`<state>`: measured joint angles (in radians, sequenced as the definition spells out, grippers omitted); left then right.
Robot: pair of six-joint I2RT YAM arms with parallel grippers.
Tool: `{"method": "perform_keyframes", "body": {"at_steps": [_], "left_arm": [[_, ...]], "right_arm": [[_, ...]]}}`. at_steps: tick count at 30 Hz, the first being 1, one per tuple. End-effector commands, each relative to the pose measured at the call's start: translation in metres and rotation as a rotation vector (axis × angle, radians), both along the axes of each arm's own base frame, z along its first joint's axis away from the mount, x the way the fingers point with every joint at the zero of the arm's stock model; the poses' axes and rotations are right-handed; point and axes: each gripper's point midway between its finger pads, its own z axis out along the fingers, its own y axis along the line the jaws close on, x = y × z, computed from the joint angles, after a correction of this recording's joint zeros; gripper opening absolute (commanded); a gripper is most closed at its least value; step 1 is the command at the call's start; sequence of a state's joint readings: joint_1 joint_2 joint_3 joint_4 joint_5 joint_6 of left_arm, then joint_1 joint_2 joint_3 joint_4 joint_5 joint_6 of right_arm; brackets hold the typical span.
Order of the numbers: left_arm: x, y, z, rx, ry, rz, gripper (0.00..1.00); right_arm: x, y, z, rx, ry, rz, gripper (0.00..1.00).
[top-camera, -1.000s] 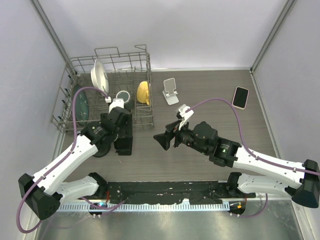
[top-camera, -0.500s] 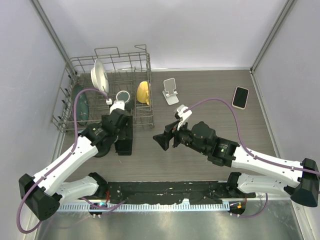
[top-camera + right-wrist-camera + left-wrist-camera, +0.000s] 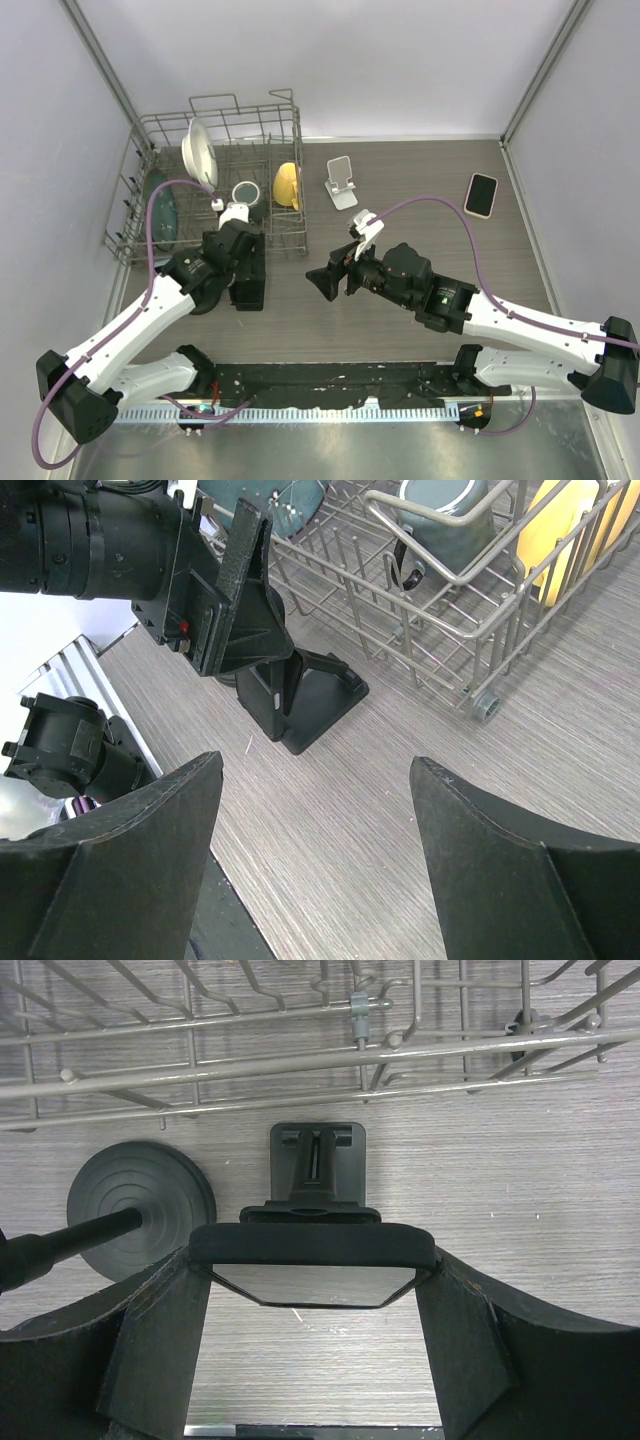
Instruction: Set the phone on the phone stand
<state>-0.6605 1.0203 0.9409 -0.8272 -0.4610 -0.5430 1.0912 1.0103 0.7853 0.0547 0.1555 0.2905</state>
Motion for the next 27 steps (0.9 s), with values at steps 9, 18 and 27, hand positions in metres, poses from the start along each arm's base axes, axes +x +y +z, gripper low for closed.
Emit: {"method": "perform_keyframes", "body": {"at_steps": [9,18,27], "left_arm": [[0.011,0.001,0.016,-0.031,-0.084,0.038,0.0],[0.009,0.004,0.01,0.0,-0.063,0.026,0.0],[0.011,0.004,0.0,0.039,-0.007,0.045,0.1]], "right_arm": [[0.002,0.003,0.016,0.056,-0.019,-0.008,0.81],[0.002,0.003,0.015,0.055,-0.018,-0.012,0.81],[0.002,0.005,0.014,0.055,-0.017,-0.006,0.81]]}}
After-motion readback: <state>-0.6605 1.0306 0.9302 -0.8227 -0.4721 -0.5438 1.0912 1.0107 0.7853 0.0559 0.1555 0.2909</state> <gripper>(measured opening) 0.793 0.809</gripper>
